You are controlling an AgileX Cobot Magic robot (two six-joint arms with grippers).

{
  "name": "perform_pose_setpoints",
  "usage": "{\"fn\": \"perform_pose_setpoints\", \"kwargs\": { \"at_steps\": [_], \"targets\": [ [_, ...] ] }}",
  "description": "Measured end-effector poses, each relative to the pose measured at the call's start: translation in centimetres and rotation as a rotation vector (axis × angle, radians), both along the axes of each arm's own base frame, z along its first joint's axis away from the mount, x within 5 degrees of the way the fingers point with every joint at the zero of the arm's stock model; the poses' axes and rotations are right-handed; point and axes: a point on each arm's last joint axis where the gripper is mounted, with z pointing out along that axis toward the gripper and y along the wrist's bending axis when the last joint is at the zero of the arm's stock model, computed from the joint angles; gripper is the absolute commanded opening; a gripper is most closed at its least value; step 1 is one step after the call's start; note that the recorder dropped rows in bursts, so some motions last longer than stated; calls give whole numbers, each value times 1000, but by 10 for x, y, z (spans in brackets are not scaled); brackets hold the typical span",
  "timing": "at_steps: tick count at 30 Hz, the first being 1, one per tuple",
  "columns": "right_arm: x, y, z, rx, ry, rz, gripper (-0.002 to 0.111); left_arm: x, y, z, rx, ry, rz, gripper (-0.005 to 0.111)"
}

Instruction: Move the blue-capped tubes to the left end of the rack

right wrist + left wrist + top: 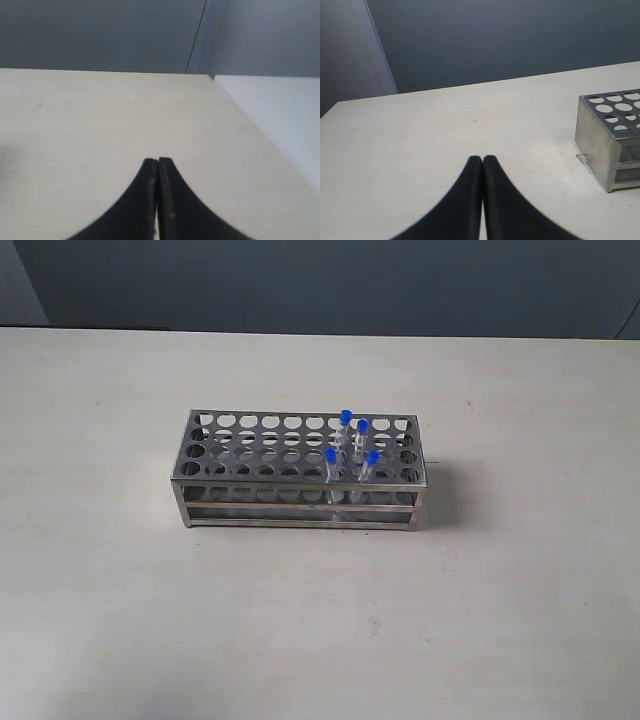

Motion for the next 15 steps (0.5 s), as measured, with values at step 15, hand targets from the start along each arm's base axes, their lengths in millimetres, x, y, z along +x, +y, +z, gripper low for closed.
{"fn": "perform_pose_setpoints", "kwargs": {
  "at_steps": [15],
  "targets": [
    [-9,10,63,642,-740,205,0,0,0,0,0,0,0,1]
  ]
}}
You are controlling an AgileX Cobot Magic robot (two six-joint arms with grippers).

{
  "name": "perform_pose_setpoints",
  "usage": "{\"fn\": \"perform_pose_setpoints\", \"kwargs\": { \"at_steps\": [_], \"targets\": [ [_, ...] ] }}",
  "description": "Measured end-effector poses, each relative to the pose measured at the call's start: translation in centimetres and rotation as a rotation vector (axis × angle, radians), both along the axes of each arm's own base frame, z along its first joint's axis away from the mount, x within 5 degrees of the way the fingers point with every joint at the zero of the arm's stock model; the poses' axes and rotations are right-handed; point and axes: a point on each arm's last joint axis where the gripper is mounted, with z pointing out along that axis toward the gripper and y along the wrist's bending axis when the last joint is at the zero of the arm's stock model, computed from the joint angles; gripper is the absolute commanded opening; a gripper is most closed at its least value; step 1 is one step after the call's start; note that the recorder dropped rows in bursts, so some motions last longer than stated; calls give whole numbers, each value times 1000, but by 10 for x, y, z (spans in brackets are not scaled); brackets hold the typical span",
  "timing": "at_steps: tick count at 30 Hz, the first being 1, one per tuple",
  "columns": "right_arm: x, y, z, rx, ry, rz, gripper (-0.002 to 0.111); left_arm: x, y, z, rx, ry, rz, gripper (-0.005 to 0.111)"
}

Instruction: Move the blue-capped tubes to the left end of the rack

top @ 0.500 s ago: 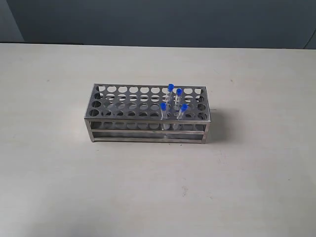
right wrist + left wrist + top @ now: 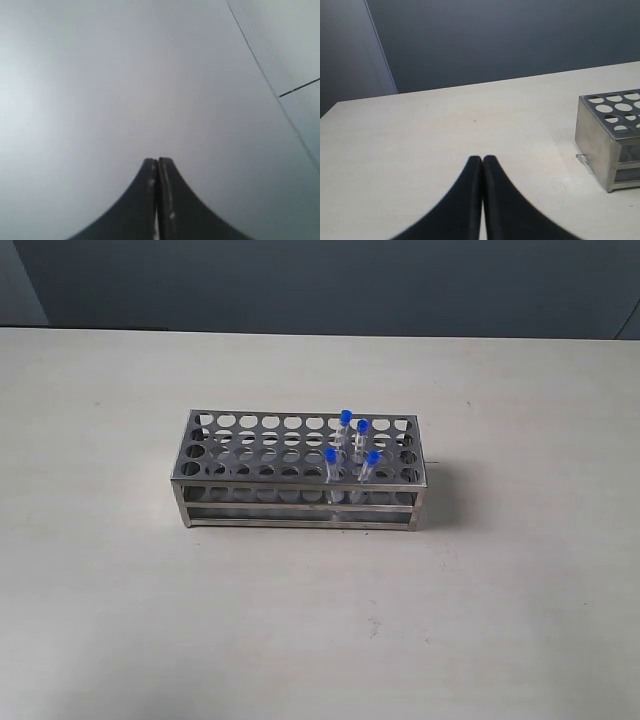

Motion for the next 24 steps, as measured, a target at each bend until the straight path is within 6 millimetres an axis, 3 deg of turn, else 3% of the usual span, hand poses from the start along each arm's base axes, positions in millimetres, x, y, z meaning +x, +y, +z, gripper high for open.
{"fn": "perform_pose_setpoints", "kwargs": {
  "at_steps": [12,20,24],
  "targets": [
    [-1,-3,1,291,-27,131,0,0,0,0,0,0,0,1],
    [7,-4,-19,461,194,148,0,0,0,0,0,0,0,1],
    [2,-1,-4,387,28,186,0,0,0,0,0,0,0,1]
  ]
}}
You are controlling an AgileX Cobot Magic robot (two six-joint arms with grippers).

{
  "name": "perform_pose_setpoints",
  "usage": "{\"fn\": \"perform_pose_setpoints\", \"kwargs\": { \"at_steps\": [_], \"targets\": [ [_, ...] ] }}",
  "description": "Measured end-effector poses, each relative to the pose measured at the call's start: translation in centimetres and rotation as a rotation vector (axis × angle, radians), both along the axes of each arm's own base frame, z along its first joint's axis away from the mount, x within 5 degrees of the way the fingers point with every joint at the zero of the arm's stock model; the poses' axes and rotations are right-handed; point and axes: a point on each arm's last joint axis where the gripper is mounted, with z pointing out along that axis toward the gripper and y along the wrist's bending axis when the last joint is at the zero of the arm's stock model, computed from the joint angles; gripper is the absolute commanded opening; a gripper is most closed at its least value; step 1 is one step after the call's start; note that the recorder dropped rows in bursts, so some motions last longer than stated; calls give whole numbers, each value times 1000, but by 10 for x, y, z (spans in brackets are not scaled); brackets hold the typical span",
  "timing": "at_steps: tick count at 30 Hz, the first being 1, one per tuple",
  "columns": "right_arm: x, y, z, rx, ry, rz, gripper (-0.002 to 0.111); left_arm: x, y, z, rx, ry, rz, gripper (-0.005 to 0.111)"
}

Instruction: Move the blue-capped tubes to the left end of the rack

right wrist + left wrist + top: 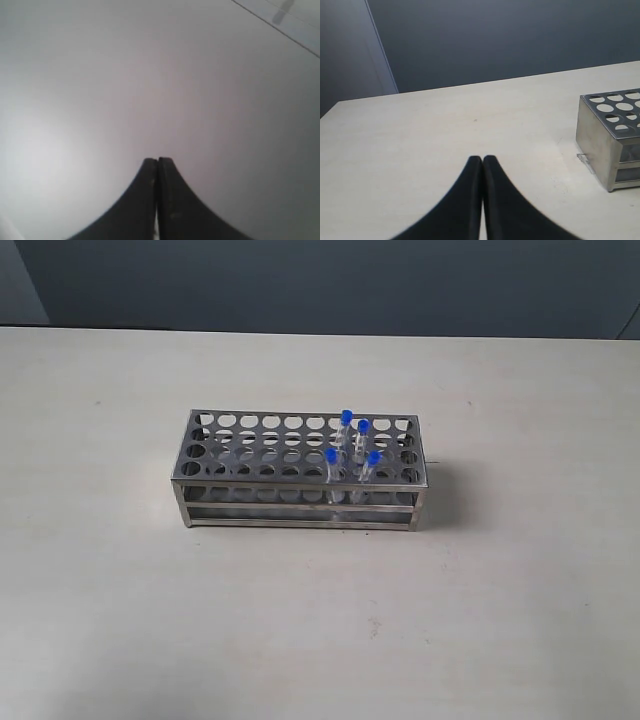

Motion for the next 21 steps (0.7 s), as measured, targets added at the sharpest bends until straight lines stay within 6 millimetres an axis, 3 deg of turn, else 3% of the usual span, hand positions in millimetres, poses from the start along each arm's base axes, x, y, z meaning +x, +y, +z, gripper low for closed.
{"fn": "perform_pose_setpoints", "kwargs": {
  "at_steps": [3,6,10,11,12,13,15,16,17,19,21],
  "targets": [
    [-2,7,27,-227,-114,-37,0,0,0,0,0,0,0,1],
    [15,16,65,-492,-83,-49,0,0,0,0,0,0,0,1],
    [58,29,112,-810,-97,4,-1,0,0,0,0,0,0,1],
    [85,34,123,-904,-102,64,-1,0,0,0,0,0,0,1],
    [98,37,125,-937,-112,102,-1,0,0,0,0,0,0,1],
    [118,42,117,-970,-115,191,-1,0,0,0,0,0,0,1],
    [134,49,97,-985,-79,290,-1,0,0,0,0,0,0,1],
    [141,53,82,-992,-38,338,-1,0,0,0,0,0,0,1],
    [147,62,54,-1010,34,393,-1,0,0,0,0,0,0,1],
    [145,82,-1,-1029,141,456,-1,0,0,0,0,0,0,1],
    [131,101,-40,-1072,208,504,-1,0,0,0,0,0,0,1]
  ]
}}
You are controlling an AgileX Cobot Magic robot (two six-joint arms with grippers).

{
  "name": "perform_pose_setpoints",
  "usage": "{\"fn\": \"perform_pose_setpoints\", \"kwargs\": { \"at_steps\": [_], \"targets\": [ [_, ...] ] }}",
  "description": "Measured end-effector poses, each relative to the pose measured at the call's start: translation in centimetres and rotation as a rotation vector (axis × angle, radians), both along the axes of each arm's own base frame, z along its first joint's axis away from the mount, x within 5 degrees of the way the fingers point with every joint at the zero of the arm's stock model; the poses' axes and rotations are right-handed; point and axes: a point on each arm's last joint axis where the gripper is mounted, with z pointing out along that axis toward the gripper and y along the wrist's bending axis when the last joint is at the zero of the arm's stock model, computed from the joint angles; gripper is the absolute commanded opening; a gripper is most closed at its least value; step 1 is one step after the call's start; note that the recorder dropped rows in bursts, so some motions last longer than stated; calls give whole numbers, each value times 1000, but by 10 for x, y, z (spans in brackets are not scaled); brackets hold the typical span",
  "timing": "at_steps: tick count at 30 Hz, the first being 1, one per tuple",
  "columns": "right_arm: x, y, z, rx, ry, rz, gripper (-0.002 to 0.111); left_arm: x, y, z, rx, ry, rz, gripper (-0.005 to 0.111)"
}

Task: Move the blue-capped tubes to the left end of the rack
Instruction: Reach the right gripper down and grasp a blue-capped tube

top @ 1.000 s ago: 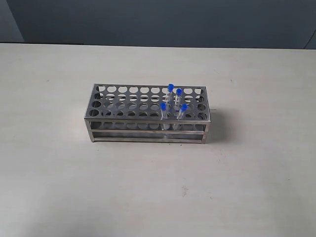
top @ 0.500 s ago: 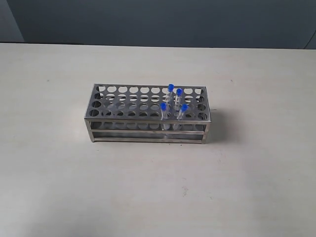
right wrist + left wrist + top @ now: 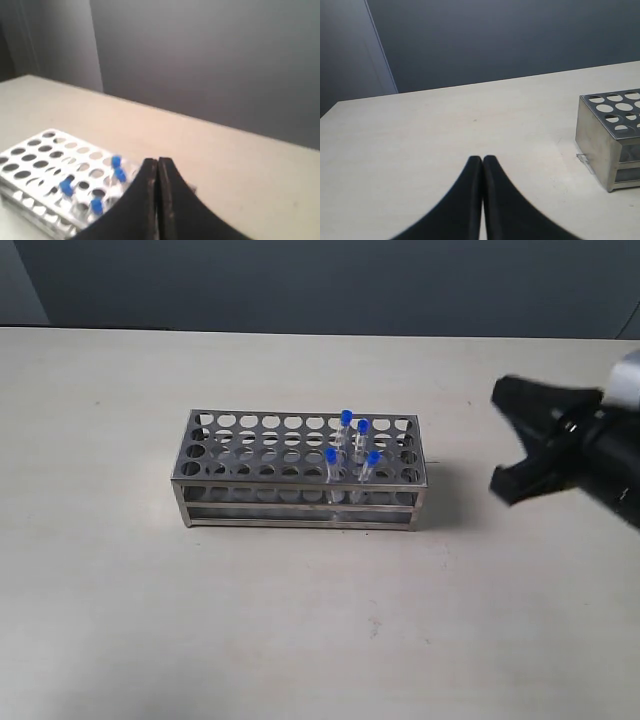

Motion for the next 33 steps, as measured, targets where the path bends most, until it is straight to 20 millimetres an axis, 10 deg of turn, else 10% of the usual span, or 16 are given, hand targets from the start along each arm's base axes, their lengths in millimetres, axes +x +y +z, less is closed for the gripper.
{"fn": "perform_pose_setpoints", "kwargs": {
  "at_steps": [4,9,28,33],
  "targets": [
    [-13,27,-39,-81,102,80,3,0,0,0,0,0,0,1],
    [4,56,-58,-130,96,235,46,0,0,0,0,0,0,1],
    [54,89,-86,-121,123,208,44,0,0,0,0,0,0,1],
    [59,91,-95,-141,148,205,12,0,0,0,0,0,0,1]
  ]
}}
